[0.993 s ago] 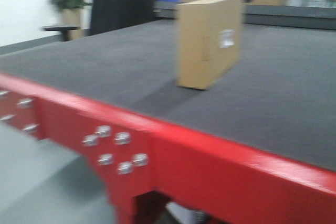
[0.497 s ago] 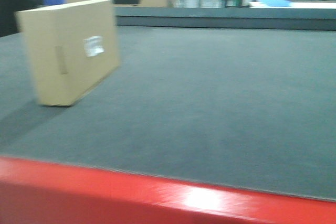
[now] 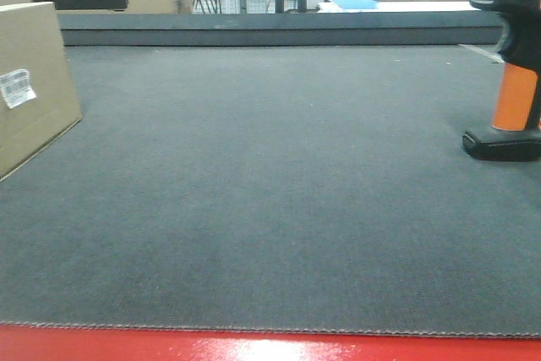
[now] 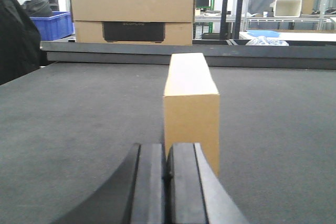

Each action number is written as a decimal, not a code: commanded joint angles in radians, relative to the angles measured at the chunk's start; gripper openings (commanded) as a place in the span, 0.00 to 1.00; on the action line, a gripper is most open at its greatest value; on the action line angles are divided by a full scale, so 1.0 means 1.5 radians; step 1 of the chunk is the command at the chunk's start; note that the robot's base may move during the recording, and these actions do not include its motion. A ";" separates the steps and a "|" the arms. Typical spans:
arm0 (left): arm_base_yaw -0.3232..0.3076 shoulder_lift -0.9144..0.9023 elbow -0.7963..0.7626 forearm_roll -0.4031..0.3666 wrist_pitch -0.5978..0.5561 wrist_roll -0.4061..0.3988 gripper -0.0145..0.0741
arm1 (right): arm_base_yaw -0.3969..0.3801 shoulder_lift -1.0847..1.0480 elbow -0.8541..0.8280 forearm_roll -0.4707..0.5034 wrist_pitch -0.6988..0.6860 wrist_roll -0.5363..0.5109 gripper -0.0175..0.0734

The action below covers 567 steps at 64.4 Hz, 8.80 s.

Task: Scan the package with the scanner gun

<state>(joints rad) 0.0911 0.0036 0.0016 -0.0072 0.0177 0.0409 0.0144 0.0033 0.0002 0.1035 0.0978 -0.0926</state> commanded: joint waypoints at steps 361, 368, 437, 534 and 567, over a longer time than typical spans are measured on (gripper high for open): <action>0.057 1.076 -0.935 -0.605 0.802 0.217 0.04 | 0.123 0.459 -0.186 0.090 -0.229 -0.003 0.82; 0.057 1.076 -0.935 -0.605 0.802 0.217 0.04 | 0.123 0.533 -0.185 0.096 -0.293 -0.003 0.82; 0.057 1.076 -0.935 -0.602 0.802 0.217 0.04 | 0.146 0.924 -0.267 0.123 -0.550 0.028 0.82; 0.057 1.076 -0.935 -0.586 0.802 0.217 0.04 | 0.146 1.034 -0.333 0.162 -0.668 0.072 0.82; 0.057 1.076 -0.935 -0.585 0.802 0.217 0.04 | 0.146 1.054 -0.365 0.162 -0.643 0.072 0.75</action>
<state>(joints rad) 0.1732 1.6278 -1.4004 -0.8581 1.2200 0.3629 0.2339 1.5830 -0.5400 0.3412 -0.8486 0.0154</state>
